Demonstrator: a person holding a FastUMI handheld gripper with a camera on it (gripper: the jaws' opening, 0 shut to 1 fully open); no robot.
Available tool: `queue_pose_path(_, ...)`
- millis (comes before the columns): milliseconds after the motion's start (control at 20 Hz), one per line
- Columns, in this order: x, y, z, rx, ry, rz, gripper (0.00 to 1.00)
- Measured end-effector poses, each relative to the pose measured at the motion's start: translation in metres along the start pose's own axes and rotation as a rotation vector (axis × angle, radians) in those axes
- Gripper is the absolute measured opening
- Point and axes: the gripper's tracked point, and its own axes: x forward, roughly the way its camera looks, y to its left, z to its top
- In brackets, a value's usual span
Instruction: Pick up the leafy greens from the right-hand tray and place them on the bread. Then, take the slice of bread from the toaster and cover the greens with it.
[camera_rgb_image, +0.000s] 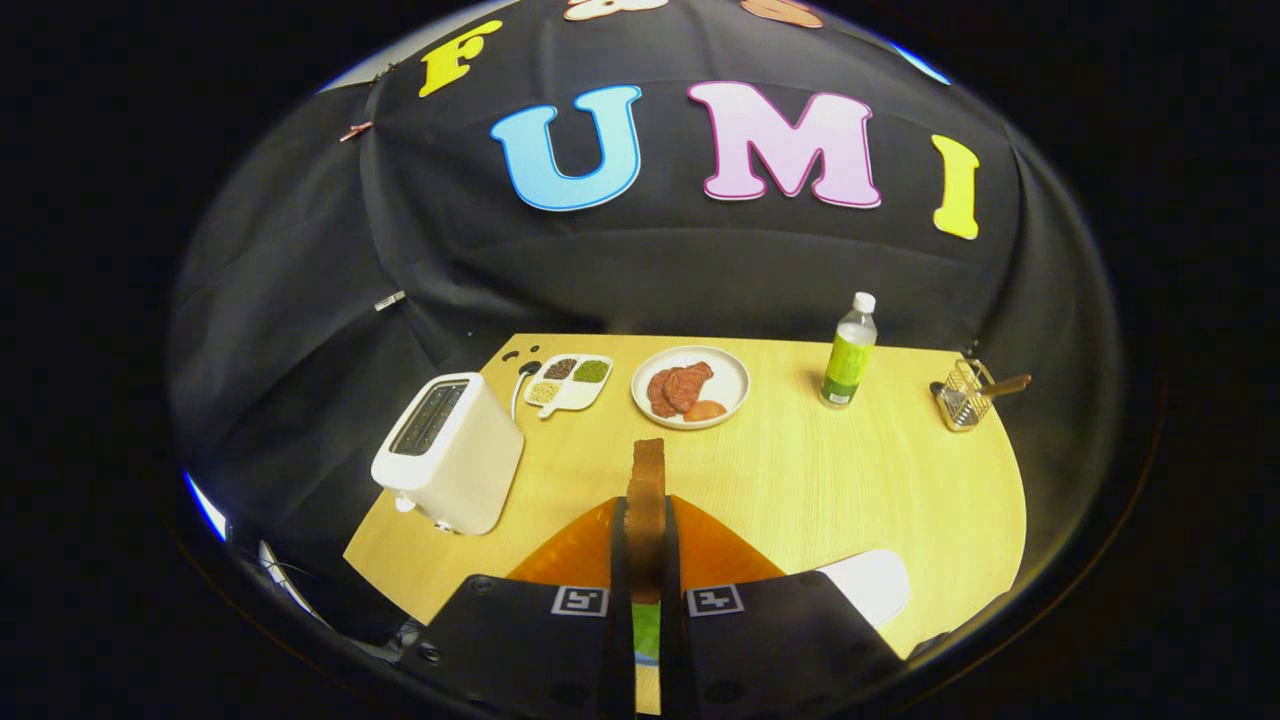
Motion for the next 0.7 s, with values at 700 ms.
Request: queue_pose_path(700,0.053,0.002,-0.119,0.151,0.135,-0.015,0.14)
